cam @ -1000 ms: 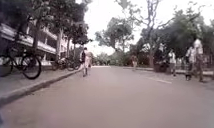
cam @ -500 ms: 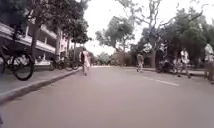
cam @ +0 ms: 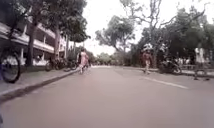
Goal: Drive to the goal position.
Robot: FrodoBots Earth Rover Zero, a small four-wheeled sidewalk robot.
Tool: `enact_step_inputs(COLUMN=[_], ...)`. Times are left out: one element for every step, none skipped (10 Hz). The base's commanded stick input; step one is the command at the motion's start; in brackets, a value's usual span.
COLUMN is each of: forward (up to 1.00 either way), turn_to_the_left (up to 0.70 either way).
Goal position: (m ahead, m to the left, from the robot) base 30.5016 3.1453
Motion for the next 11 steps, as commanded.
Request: enact_step_inputs(forward=[1.0, 1.0, 1.0, 1.0, 1.0, 1.0, 1.0, 1.0, 1.0, 1.0, 1.0], turn_to_the_left=[0.0, 0.0, 0.0, 0.0, 0.0, 0.0, 0.0, 0.0, 0.0, 0.0, 0.0])
